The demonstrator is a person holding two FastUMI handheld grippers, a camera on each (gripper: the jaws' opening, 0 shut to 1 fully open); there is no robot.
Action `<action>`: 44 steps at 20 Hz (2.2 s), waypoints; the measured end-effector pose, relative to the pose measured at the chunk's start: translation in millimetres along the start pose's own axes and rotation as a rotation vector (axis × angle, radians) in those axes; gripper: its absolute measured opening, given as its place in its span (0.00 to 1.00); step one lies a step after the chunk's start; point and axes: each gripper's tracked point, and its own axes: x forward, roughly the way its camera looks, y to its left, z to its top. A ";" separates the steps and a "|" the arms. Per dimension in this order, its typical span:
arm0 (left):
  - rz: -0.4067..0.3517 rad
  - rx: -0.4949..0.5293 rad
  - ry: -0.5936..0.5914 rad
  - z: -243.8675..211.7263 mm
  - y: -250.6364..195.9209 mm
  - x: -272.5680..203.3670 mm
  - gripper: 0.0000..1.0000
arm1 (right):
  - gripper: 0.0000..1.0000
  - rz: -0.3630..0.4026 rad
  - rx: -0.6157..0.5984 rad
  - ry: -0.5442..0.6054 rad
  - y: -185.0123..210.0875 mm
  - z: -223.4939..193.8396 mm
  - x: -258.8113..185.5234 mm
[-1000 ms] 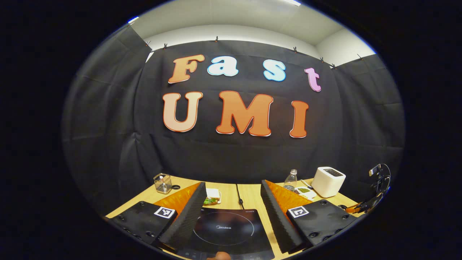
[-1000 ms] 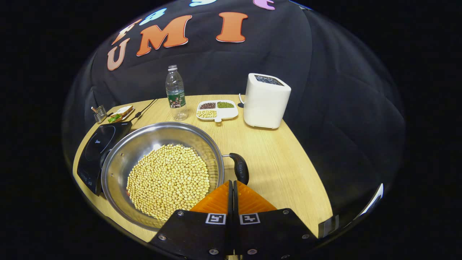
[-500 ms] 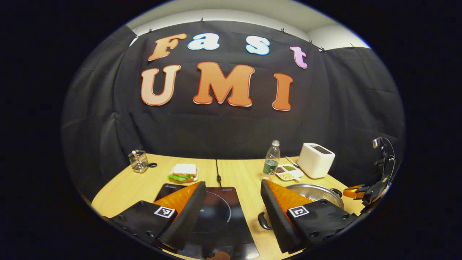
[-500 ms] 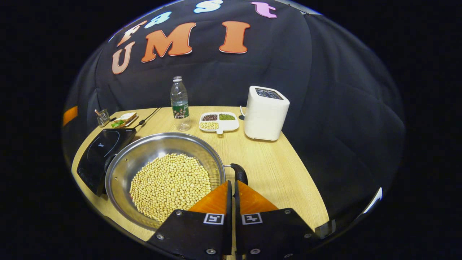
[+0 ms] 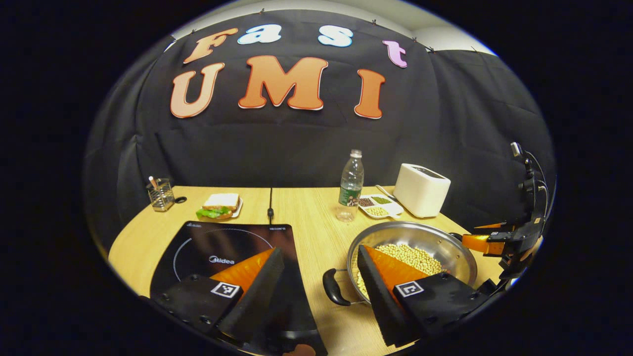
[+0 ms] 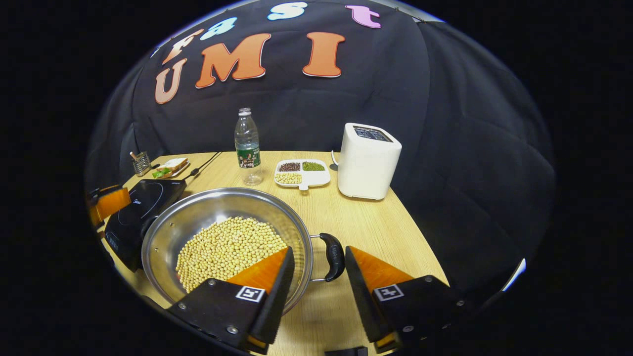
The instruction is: First push the handle of the pot to place it horizontally, then grasp the pot with both hands and set it on the induction cooktop.
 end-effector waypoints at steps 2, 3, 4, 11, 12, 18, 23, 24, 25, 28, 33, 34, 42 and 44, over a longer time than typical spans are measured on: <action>0.010 -0.013 0.021 -10.4 0.2 8.5 0.99 | 0.75 -0.006 0.002 0.002 -1.5 -3.6 6.6; 0.014 -0.010 0.031 -14.7 -0.9 12.6 0.99 | 0.78 -0.009 0.003 0.007 -2.6 -5.8 9.8; 0.013 -0.007 0.044 -19.2 -2.6 13.6 0.99 | 0.83 -0.010 0.006 0.013 -3.0 -8.6 13.3; -0.016 -0.043 0.149 -54.0 -18.2 37.2 0.98 | 0.90 0.003 0.024 0.050 0.1 -22.2 35.1; -0.020 -0.053 0.163 -56.7 -20.2 39.7 0.99 | 0.90 0.003 0.021 0.055 0.9 -23.9 38.0; -0.036 -0.117 0.226 -71.0 -27.8 53.1 0.96 | 0.89 0.017 0.031 0.086 5.7 -31.3 48.2; 0.006 -0.109 0.241 -73.2 -22.8 60.5 0.75 | 0.70 0.017 0.055 0.101 4.0 -31.9 51.0; 0.014 -0.113 0.244 -74.0 -18.9 60.4 0.76 | 0.67 0.021 0.074 0.107 3.6 -33.0 49.6; 0.020 -0.114 0.245 -73.4 -18.8 60.4 0.69 | 0.66 0.022 0.089 0.108 4.1 -32.9 49.3; 0.046 -0.108 0.251 -72.5 -18.6 63.0 0.62 | 0.59 0.012 0.124 0.110 4.7 -32.3 47.9; 0.047 -0.089 0.225 -55.3 -16.1 55.2 0.58 | 0.50 0.008 0.181 0.087 -0.6 -22.3 31.5; 0.041 -0.104 0.224 -51.1 -16.7 51.1 0.58 | 0.54 0.006 0.182 0.075 -0.1 -16.7 23.6; 0.036 -0.117 0.185 -6.6 11.2 19.3 0.59 | 0.54 0.020 0.187 0.020 34.4 25.4 -7.2; 0.043 -0.121 0.166 5.8 22.7 9.6 0.59 | 0.49 0.029 0.177 0.002 45.6 39.0 -15.4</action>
